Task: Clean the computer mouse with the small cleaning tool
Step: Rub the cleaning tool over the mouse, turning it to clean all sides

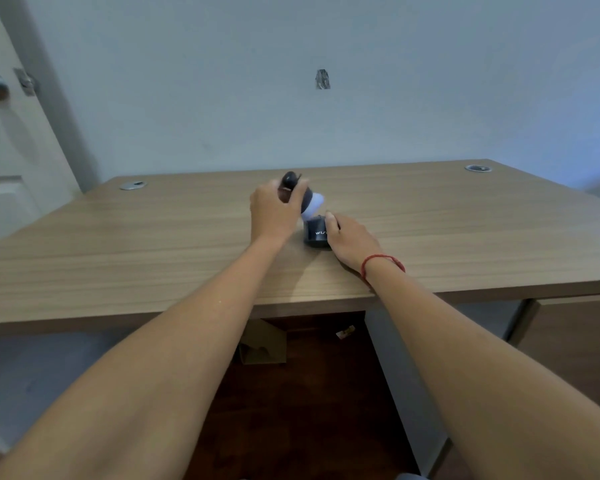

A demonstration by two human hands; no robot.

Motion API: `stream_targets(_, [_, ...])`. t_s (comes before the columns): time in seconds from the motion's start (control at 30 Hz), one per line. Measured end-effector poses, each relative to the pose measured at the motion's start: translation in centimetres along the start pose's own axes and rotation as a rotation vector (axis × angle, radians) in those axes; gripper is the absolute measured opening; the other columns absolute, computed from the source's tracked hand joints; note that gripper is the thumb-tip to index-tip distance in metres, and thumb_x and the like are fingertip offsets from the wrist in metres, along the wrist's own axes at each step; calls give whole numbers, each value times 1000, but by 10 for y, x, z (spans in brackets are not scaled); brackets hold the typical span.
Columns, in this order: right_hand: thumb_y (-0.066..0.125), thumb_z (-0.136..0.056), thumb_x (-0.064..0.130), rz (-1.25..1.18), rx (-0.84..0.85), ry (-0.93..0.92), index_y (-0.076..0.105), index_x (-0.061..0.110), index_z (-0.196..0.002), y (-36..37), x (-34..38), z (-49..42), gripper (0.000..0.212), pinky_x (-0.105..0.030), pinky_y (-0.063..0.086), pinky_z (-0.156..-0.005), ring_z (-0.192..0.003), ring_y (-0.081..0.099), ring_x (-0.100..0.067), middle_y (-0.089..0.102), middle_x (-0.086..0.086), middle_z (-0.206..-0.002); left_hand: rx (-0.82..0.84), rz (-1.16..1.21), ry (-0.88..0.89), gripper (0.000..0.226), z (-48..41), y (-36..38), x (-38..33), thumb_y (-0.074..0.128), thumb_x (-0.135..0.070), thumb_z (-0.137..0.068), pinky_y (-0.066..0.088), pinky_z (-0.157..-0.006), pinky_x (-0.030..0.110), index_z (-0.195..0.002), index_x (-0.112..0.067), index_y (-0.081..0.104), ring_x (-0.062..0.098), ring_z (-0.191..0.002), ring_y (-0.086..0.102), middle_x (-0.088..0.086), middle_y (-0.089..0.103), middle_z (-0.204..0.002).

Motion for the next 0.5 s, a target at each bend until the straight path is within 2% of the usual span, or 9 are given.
stream_targets(0.1, [21, -103, 38, 9, 1, -5, 60, 17, -112, -1, 0, 1, 45, -41, 43, -94, -108, 59, -32, 66, -10, -115, 193, -168, 104, 36, -5, 25, -9, 63, -43, -85, 54, -70, 38, -80, -7, 66, 31, -78, 67, 11, 72, -81])
stream_targets(0.17, [21, -103, 37, 15, 1, -23, 59, 17, -107, 1, 1, 2, 43, -39, 42, -89, -105, 59, -31, 65, -9, -109, 255, -346, 106, 35, -13, 29, -3, 62, -42, -87, 50, -73, 34, -90, -8, 67, 31, -88, 65, 12, 71, -91])
stream_targets(0.2, [21, -104, 37, 10, 5, -26, 59, 18, -107, 1, 1, 3, 43, -39, 42, -89, -103, 59, -30, 65, -8, -108, 265, -388, 111, 35, -17, 27, -2, 61, -43, -87, 48, -71, 33, -89, -7, 66, 32, -87, 65, 12, 70, -90])
stream_targets(0.3, [21, -103, 37, 3, 16, -15, 60, 20, -113, 0, 2, 1, 43, -38, 42, -88, -102, 59, -27, 65, -7, -109, 186, -304, 203, 41, -20, 12, -20, 61, -43, -88, 39, -58, 33, -66, -9, 51, 30, -63, 53, 8, 56, -64])
stream_targets(0.37, [21, -103, 37, 20, 11, -5, 60, 19, -113, -2, 1, 0, 43, -37, 40, -85, -103, 59, -28, 65, -7, -109, 141, -256, 277, 44, -12, 7, -30, 61, -41, -86, 41, -56, 36, -61, -8, 47, 32, -57, 49, 11, 53, -56])
stream_targets(0.43, [22, -103, 37, 31, 7, -5, 61, 18, -114, -1, 0, 0, 45, -38, 39, -87, -105, 59, -30, 66, -9, -113, 128, -316, 255, 41, -2, 4, -19, 58, -41, -85, 42, -56, 36, -61, -8, 50, 35, -59, 53, 13, 56, -58])
stream_targets(0.5, [22, -103, 39, 53, -10, -9, 60, 19, -119, 0, 1, 0, 47, -40, 40, -94, -114, 58, -34, 65, -13, -124, 120, -427, 169, 41, 3, 1, 2, 55, -44, -86, 41, -59, 36, -67, -8, 55, 37, -69, 59, 17, 64, -69])
Point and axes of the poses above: each hand's wrist, its own z-axis away from the middle knuckle, its own y-axis out of the palm, x = y × z, the point moved 8 cm from there along -z, towards the middle knuckle
